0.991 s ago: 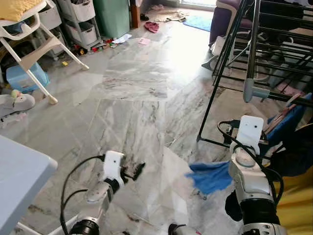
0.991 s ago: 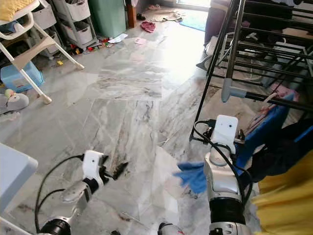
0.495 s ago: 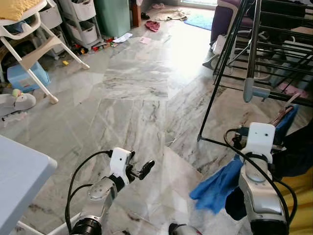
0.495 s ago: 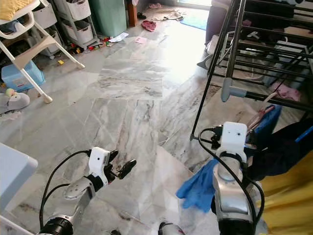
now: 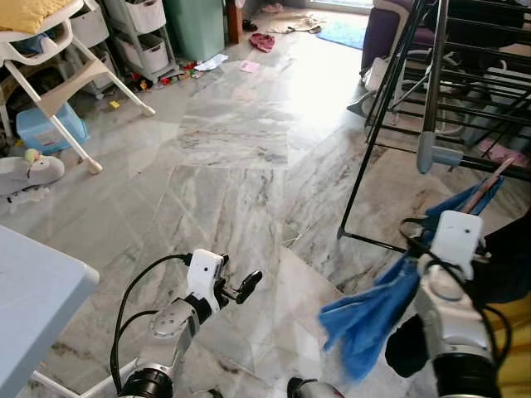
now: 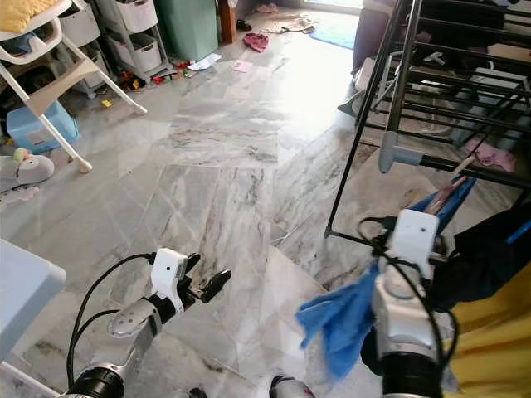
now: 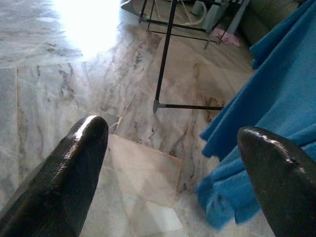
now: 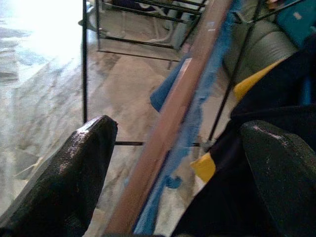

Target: Hang hanger

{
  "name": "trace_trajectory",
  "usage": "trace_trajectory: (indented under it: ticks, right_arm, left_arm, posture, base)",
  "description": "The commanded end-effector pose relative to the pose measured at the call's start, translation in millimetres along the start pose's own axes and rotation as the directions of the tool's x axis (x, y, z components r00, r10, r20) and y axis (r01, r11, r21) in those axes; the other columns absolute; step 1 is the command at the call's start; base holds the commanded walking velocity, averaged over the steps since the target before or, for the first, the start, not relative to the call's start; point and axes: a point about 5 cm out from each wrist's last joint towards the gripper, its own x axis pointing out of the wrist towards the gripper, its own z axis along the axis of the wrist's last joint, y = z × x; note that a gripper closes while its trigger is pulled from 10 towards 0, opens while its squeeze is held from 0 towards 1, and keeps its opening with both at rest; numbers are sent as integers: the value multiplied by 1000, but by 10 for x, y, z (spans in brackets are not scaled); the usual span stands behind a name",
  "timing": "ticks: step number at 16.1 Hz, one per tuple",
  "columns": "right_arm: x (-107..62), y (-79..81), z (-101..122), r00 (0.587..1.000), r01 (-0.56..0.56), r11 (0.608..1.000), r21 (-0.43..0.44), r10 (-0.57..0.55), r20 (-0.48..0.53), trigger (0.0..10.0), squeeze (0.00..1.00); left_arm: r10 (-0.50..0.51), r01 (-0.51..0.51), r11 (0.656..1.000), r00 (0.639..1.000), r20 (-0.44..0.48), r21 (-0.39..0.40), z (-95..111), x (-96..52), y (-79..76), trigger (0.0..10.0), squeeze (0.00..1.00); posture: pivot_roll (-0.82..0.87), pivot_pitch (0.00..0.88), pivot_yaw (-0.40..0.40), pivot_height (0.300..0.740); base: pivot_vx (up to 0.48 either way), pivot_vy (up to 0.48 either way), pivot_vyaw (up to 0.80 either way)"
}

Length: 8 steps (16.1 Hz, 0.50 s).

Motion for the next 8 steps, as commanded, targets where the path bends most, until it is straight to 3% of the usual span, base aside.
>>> trace_trajectory:
  ticks: [1, 4, 8]
  right_arm:
    - [28, -153, -13, 999, 45, 999, -26, -45, -4, 10000, 0]
    - [21, -285, -4, 997, 76, 994, -78, -74, 23, 10000, 0]
    - [-18, -157, 70, 999, 3, 999, -41, -1, 46, 10000, 0]
  left_arm:
    - [10, -10, 1000, 1000, -21, -8, -57, -29, 4, 10000, 0]
    - [22, -22, 999, 1000, -20, -33, -73, -38, 1, 10000, 0]
    - [10, -11, 1000, 1000, -26, -25, -73, -23, -18, 10000, 0]
  posture:
    - [-195, 135, 23, 740]
    - [-195, 140, 25, 740]
    - [-213, 150, 37, 740]
  base:
    - [0, 0, 0]
    - [0, 0, 0]
    - [0, 0, 0]
